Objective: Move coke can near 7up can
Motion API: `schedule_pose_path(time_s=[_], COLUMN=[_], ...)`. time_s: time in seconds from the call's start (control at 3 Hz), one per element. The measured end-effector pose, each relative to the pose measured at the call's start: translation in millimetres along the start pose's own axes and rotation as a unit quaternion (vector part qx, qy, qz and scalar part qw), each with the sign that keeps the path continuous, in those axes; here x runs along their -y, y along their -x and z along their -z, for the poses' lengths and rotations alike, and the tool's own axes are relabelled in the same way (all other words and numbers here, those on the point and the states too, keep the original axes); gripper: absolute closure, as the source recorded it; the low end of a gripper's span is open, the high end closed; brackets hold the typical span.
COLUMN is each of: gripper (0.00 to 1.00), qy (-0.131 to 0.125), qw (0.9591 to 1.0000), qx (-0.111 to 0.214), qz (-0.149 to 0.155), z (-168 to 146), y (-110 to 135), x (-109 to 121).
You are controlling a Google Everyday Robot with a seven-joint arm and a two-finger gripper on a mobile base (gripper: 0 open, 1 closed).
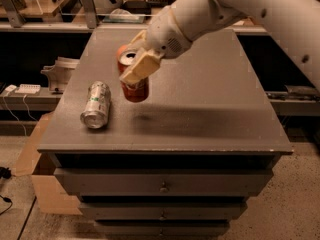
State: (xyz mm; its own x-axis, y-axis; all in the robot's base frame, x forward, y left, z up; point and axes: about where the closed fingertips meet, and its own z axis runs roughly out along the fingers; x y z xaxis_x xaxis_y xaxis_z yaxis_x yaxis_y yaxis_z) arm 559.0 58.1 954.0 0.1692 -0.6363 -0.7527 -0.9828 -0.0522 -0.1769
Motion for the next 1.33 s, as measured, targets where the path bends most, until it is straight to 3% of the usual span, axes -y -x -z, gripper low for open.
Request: schedule_pose_path(time_s=[0.33, 1.0, 1.33], gripper=[1.00, 1.00, 0.85], qy=[0.038, 0.075, 0.078], qw=[0.9992, 0.9969, 0.9966], qx=[0.006, 0.013, 0.017], qz=[0.014, 0.021, 0.018], z=[-27.0, -54.6, -61.5], y=[8.8, 10.7, 4.6], x=[-9.1, -17.0, -17.2])
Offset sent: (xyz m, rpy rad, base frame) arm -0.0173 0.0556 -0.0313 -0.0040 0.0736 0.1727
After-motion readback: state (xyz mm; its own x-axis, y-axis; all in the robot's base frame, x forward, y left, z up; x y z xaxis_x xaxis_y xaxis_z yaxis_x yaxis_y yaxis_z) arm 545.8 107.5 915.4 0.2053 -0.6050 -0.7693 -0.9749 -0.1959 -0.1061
